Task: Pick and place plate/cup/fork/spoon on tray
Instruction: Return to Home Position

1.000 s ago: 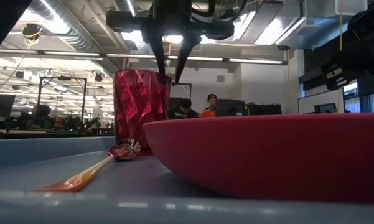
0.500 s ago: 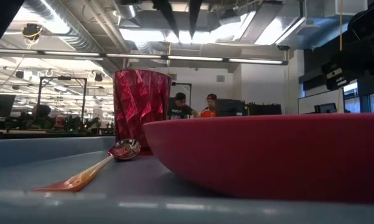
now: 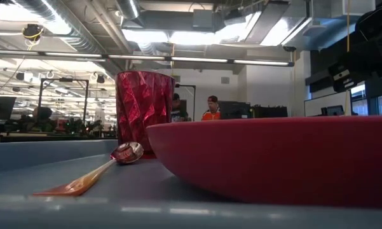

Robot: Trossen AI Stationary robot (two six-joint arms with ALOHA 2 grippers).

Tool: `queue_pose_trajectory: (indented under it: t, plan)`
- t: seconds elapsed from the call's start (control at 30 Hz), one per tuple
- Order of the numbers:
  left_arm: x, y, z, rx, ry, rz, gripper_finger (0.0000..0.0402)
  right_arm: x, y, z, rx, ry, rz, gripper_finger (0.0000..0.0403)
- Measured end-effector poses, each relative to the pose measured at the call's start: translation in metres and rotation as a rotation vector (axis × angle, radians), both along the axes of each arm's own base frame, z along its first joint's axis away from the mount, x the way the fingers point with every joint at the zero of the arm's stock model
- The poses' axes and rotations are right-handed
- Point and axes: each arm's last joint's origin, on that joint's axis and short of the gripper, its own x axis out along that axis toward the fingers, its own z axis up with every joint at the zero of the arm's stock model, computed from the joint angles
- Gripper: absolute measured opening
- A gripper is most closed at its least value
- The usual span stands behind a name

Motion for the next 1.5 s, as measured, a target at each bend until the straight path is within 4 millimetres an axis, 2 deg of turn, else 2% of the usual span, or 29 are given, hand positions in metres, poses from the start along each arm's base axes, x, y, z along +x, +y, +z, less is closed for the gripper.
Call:
queue_pose_trajectory:
  t: [0.13, 0.3, 0.5, 0.63, 0.7, 0.9, 1.03, 1.1, 1.27, 1.5]
  plan:
    - [-0.005, -0.012, 0.0, 0.049, 0.033, -0.035, 0.0084, 0.0, 0.0, 0.0, 0.0, 0.0, 0.0, 0.0102]
    - [-0.009, -0.02, -0.001, 0.075, 0.161, -0.078, 0.0084, 0.0, 0.0, 0.0, 0.0, 0.0, 0.0, 0.0102]
    - [-0.017, -0.036, -0.027, 0.15, 0.302, -0.126, 0.0084, 0.0, 0.0, 0.0, 0.0, 0.0, 0.0, 0.0102]
    - [-0.025, -0.049, -0.038, 0.234, 0.556, -0.206, 0.0084, 0.0, 0.0, 0.0, 0.0, 0.0, 0.0, 0.0102]
    - [-0.029, -0.056, -0.038, 0.257, 0.619, -0.24, 0.0084, 0.0, 0.0, 0.0, 0.0, -0.001, 0.0, 0.0102]
    - [-0.042, -0.075, -0.034, 0.283, 0.619, -0.299, 0.0084, 0.0, 0.0, 0.0, 0.0, 0.0, 0.0, 0.0102]
    - [-0.056, -0.095, -0.029, 0.381, 0.722, -0.381, 0.0084, 0.0, 0.0, 0.0, 0.0, 0.0, 0.0, 0.0102]
    - [-0.064, -0.105, -0.028, 0.396, 0.718, -0.411, 0.0084, 0.0, 0.0, 0.0, 0.0, 0.0, 0.0, 0.0102]
    - [-0.081, -0.122, -0.029, 0.35, 0.793, -0.515, 0.0084, 0.0, 0.0, 0.0, 0.0, 0.0, 0.0, 0.0102]
    - [-0.086, -0.119, -0.023, 0.147, 0.923, -0.651, 0.0083, 0.0, 0.0, 0.0, 0.0, 0.0, 0.0, 0.0102]
